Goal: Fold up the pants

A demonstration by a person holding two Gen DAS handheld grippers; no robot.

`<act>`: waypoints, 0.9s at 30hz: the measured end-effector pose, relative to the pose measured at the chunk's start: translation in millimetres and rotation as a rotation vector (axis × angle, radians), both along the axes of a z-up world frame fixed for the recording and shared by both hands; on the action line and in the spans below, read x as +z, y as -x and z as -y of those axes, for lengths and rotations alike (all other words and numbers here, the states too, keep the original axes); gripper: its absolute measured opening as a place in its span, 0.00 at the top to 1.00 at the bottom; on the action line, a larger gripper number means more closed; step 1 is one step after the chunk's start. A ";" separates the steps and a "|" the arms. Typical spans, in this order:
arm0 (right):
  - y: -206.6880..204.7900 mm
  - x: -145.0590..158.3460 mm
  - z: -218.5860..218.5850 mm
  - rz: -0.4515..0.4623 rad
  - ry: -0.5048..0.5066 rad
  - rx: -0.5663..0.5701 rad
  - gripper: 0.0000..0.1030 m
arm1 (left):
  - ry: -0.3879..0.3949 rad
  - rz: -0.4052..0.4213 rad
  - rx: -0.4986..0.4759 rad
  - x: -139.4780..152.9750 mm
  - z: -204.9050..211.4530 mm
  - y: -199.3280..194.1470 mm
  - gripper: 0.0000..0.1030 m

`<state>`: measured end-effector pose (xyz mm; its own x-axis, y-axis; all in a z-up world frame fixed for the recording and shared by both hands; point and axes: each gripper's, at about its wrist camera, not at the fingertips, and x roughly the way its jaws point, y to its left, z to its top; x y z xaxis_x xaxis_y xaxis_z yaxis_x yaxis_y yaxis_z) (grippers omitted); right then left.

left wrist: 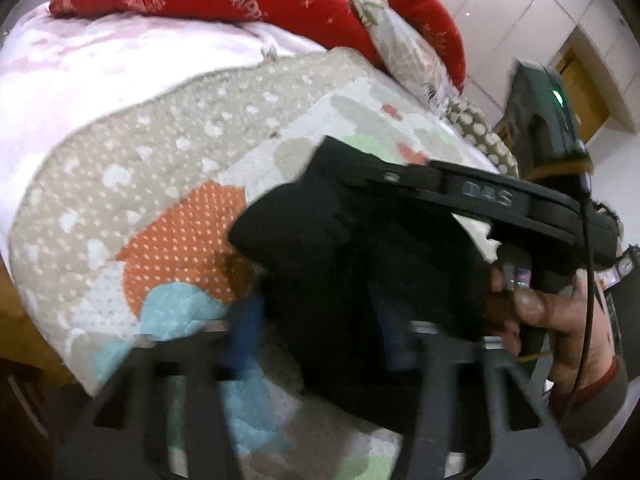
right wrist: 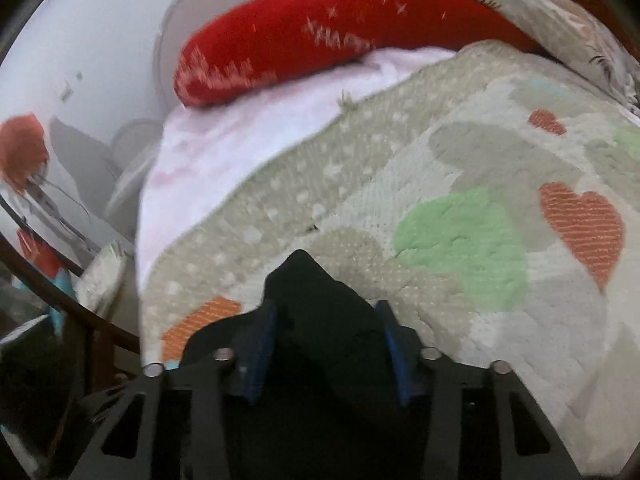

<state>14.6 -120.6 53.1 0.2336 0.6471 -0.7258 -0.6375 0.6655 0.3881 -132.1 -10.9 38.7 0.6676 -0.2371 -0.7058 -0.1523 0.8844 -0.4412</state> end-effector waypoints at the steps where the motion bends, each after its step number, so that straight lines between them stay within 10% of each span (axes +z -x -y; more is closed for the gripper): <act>1: 2.6 8.5 8.5 0.005 -0.027 -0.008 0.62 | 0.009 0.033 -0.014 11.1 0.8 4.4 0.72; 9: 53.8 85.6 120.6 0.141 -0.165 -0.130 0.67 | -0.038 0.280 -0.319 92.9 86.0 40.9 0.77; 18: 107.4 56.3 248.3 0.082 -0.118 -0.440 0.71 | 0.019 0.066 -0.772 42.9 221.0 15.9 0.77; 22: 121.6 41.2 279.5 0.039 -0.187 -0.536 0.26 | -0.008 0.077 -0.840 50.4 217.9 30.6 0.77; 25: 125.9 29.1 279.4 -0.017 -0.265 -0.527 0.25 | -0.034 0.129 -0.823 72.0 187.9 43.5 0.66; 27: 122.9 22.0 264.6 -0.048 -0.267 -0.472 0.23 | -0.025 0.163 -0.774 80.3 167.4 46.7 0.41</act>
